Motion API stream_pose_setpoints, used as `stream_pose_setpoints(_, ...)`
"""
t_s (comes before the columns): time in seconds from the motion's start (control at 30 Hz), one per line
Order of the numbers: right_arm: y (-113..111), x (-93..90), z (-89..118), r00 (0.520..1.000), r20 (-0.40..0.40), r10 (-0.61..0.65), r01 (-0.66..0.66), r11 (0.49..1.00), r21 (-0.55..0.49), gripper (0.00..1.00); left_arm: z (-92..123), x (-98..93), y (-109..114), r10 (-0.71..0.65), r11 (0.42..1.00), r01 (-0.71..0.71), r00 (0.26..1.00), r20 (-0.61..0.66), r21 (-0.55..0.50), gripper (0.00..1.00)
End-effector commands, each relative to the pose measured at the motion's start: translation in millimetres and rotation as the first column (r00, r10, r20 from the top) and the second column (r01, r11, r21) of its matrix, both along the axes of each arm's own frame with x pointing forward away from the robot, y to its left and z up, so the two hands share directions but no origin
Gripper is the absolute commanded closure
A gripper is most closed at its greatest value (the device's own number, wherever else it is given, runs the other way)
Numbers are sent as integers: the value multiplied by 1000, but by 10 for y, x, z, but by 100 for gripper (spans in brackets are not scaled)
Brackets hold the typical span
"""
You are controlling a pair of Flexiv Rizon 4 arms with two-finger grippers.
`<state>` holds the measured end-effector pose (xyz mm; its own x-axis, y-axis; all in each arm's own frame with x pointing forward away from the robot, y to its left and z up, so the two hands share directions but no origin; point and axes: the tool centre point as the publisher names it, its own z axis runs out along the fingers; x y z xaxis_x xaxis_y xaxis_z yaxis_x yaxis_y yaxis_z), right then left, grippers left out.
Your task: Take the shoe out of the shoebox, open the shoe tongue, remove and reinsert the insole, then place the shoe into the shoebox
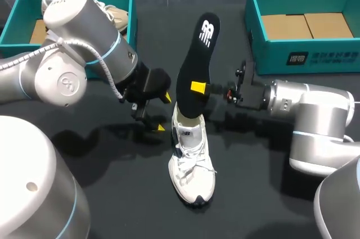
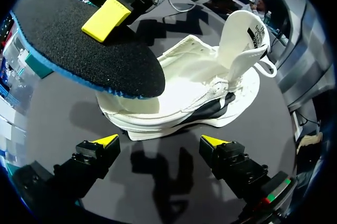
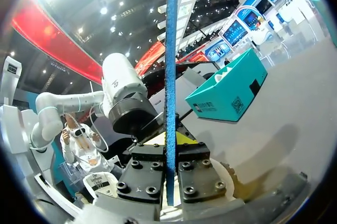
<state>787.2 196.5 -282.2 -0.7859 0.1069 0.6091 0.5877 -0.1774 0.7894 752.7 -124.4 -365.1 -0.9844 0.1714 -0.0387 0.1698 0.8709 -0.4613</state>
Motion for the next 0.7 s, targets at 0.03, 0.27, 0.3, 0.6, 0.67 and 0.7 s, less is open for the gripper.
stream_pose_setpoints(0.03,6,27,3,1000,5,22,-22,1000,-12,100,-14,3,-22,-2,1000,2,1000,1,3,0)
stream_pose_setpoints(0.27,35,28,-6,999,15,47,-47,999,-28,100,-15,5,-41,7,1000,-7,1000,3,6,0)
stream_pose_setpoints(0.3,37,26,-9,999,16,48,-48,998,-30,100,-14,5,-43,9,1000,-9,1000,3,6,0)
stream_pose_setpoints(0.6,52,-19,-43,998,22,57,-56,998,-43,100,-13,15,-52,18,1000,-18,1000,-1,3,0)
stream_pose_setpoints(0.67,54,-35,-47,998,22,57,-56,997,-45,100,-15,16,-53,17,1000,-17,1000,-3,4,0)
stream_pose_setpoints(0.7,54,-42,-47,998,22,57,-56,997,-46,100,-15,16,-53,16,1000,-15,1000,-5,5,0)
